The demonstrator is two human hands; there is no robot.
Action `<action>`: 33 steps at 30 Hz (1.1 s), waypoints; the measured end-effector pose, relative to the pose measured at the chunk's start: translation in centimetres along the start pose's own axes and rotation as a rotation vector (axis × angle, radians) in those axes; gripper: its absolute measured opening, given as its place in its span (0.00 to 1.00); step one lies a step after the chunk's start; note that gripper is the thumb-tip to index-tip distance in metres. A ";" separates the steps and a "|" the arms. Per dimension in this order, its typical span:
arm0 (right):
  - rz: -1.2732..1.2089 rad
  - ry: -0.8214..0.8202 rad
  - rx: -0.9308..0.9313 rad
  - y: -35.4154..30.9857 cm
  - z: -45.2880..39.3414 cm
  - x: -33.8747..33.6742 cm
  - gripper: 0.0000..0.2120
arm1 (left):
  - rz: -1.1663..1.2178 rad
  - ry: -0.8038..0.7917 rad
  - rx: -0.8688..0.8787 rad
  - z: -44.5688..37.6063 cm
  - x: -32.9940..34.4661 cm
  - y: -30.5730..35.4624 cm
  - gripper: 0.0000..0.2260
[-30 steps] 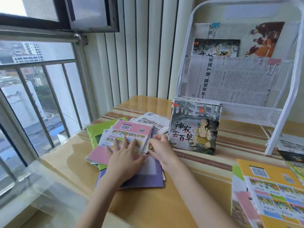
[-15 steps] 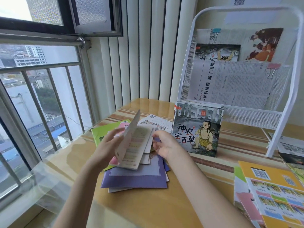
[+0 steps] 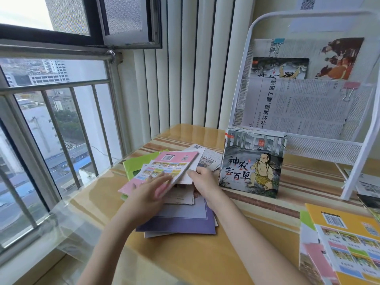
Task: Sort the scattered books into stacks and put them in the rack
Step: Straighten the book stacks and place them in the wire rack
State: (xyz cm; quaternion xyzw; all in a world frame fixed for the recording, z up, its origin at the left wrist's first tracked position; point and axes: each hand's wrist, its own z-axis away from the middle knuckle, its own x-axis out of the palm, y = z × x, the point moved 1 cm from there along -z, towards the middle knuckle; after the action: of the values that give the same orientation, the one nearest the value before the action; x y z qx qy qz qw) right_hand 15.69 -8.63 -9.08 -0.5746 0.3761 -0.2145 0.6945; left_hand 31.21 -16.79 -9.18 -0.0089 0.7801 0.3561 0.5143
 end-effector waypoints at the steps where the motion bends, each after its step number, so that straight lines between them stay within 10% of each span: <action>1: 0.103 0.000 -0.039 -0.1 0.2 -0.4 0.14 | 0.056 0.078 0.009 0.0 -0.5 -0.5 0.21; 3: 0.304 -0.020 -0.075 0.0 0.5 -0.7 0.06 | 0.080 0.249 0.046 -0.2 -1.2 -1.1 0.14; 6: 0.549 -0.079 -0.177 1.0 0.9 -0.6 0.38 | 0.192 0.456 0.006 -0.8 -1.4 -1.0 0.10; 11: 0.998 -0.292 -0.348 2.2 2.3 0.0 0.45 | 0.234 0.657 -0.058 -1.2 -0.8 -0.6 0.11; 19: 1.150 -0.243 -0.587 1.3 1.8 -0.6 0.25 | 0.401 0.895 -0.168 0.0 -0.2 -0.9 0.11; 25: 0.632 -0.048 -0.598 2.4 1.6 -2.2 0.18 | 0.425 1.022 -0.237 0.2 -0.6 -1.4 0.12; 33: 0.012 0.427 -0.662 3.1 2.2 -3.2 0.20 | 0.159 0.714 -0.051 -0.8 0.6 -1.4 0.05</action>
State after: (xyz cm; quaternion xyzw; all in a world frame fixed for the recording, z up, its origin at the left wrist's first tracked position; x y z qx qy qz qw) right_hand 14.91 -4.14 -11.03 -0.7077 0.5642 -0.1924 0.3792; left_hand 30.80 -18.01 -10.27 -0.0849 0.8997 0.3886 0.1798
